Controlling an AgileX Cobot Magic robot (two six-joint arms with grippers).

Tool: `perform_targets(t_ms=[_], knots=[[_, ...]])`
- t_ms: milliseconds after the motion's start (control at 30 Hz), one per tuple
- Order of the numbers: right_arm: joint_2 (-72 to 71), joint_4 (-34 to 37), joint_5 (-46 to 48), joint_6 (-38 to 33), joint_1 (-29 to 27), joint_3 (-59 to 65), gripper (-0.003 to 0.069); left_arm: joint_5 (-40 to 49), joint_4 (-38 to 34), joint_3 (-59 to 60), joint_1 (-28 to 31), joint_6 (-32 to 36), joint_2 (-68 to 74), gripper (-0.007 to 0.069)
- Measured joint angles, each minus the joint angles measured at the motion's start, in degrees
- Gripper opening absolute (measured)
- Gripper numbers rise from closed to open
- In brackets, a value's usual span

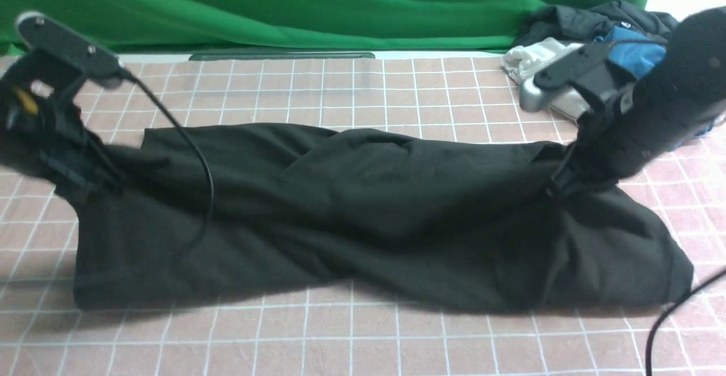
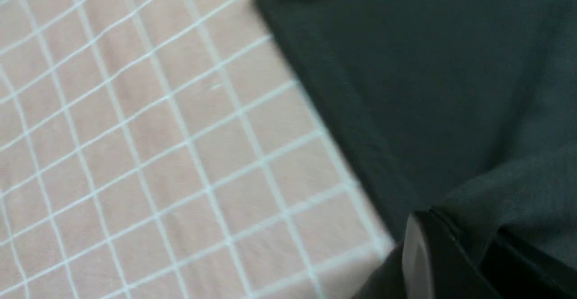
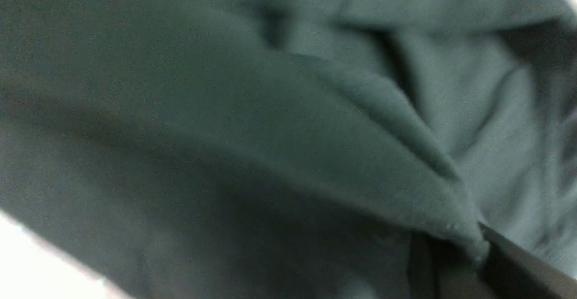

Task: Fold a long-sleeved shirt over a pink coffee tablecloth.
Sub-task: 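Fold the black garment in half by bringing its near edge over to the far edge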

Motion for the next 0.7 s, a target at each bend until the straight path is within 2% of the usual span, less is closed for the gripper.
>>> perform_targets(t_ms=[133, 467, 700], knots=[[3.9, 0.0, -2.2, -1.3, -2.4, -3.9, 0.0027, 0.0, -0.5, -7.4, 2.1, 1.3, 8.0, 0.0029], [9.5, 0.4, -3.9, -2.2, -5.4, -11.9, 0.0027, -0.7, -1.0, -19.4, 2.6, 4.5, 18.9, 0.0029], [16.0, 0.0, -8.3, -3.5, -5.6, -14.5, 0.0042, -9.2, -0.5, -20.9, 2.6, 4.7, 26.3, 0.0029]])
